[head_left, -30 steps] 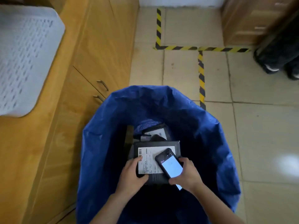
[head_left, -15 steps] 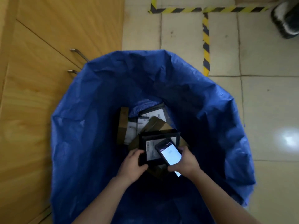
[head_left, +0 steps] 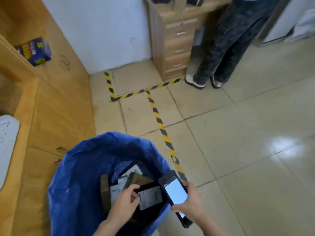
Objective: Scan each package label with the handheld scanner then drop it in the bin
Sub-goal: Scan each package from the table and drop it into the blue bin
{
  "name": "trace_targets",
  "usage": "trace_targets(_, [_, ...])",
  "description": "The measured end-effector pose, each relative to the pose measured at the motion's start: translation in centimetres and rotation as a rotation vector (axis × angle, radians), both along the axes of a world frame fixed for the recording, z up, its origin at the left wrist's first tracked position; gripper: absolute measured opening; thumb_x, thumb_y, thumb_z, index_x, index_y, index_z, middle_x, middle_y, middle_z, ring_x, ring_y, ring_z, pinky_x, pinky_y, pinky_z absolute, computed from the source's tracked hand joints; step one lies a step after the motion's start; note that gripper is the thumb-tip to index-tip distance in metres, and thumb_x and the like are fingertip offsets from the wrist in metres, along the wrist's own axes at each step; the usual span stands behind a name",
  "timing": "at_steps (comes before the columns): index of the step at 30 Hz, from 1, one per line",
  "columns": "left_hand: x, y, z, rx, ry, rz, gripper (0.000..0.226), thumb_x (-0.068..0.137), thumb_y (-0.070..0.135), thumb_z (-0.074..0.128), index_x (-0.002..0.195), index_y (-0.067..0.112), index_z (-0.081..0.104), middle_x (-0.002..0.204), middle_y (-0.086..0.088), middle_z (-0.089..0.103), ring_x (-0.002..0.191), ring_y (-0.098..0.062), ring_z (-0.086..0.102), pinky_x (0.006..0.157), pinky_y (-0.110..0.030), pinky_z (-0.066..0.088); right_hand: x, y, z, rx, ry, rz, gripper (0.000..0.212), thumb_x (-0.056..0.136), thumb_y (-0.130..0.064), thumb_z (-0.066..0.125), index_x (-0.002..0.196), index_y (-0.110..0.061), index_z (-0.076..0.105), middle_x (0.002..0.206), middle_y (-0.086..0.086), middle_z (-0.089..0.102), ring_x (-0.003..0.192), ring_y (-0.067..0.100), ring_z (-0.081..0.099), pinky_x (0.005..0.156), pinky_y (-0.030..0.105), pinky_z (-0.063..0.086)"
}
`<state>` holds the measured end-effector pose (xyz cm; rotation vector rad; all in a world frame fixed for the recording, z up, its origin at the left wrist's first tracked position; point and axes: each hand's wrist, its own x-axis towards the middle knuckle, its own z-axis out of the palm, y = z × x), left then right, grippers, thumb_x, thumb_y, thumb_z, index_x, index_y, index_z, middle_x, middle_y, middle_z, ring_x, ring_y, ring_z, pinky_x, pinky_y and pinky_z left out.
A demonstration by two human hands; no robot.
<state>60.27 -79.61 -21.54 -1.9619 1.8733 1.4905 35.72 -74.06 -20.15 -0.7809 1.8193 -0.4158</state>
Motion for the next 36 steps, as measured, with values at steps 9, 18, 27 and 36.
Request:
trace_targets(9, [-19.5,7.6,10.7,-0.16,0.037,-0.273,0.034,0.089,0.02,0.06,0.114,0.042,0.054,0.088,0.007,0.066,0.083,-0.002,0.064,0.079,-0.013,0.048,-19.4,16.7,12.2,-0.114,0.037,-0.264,0.074,0.041,-0.028,0.073,0.107,-0.034,0.04,0.099,-0.019,0.057,0.086,-0.004,0.057,0.058,0.013,0.042])
trace_targets(18, [-45.8,17.0,17.9,-0.319,0.22,-0.794,0.036,0.082,0.003,0.064,0.107,0.028,0.064,0.06,0.011,0.058,0.055,0.005,0.053,0.067,-0.008,0.041,-37.0,36.7,19.2,-0.15,0.22,-0.742,0.083,0.037,-0.031,0.08,0.111,-0.026,0.043,0.098,-0.017,0.054,0.085,0.0,0.055,0.059,0.012,0.042])
trace_targets(27, [-68.8,24.8,18.7,-0.313,0.349,-1.251,0.032,0.086,0.007,0.061,0.11,0.029,0.062,0.073,0.012,0.058,0.066,0.0,0.051,0.072,-0.01,0.04,-46.7,49.3,20.0,-0.043,0.365,-1.175,0.076,0.038,-0.03,0.08,0.104,-0.023,0.042,0.095,-0.009,0.055,0.083,0.005,0.056,0.061,0.018,0.048])
trace_targets(36, [-89.8,30.1,17.8,-0.199,0.432,-1.662,0.034,0.084,0.009,0.059,0.112,0.028,0.062,0.076,0.012,0.063,0.072,-0.002,0.058,0.073,-0.013,0.044,-55.5,51.9,20.9,0.11,0.415,-1.544,0.076,0.043,-0.033,0.082,0.106,-0.022,0.04,0.099,-0.009,0.052,0.087,0.007,0.053,0.064,0.021,0.047])
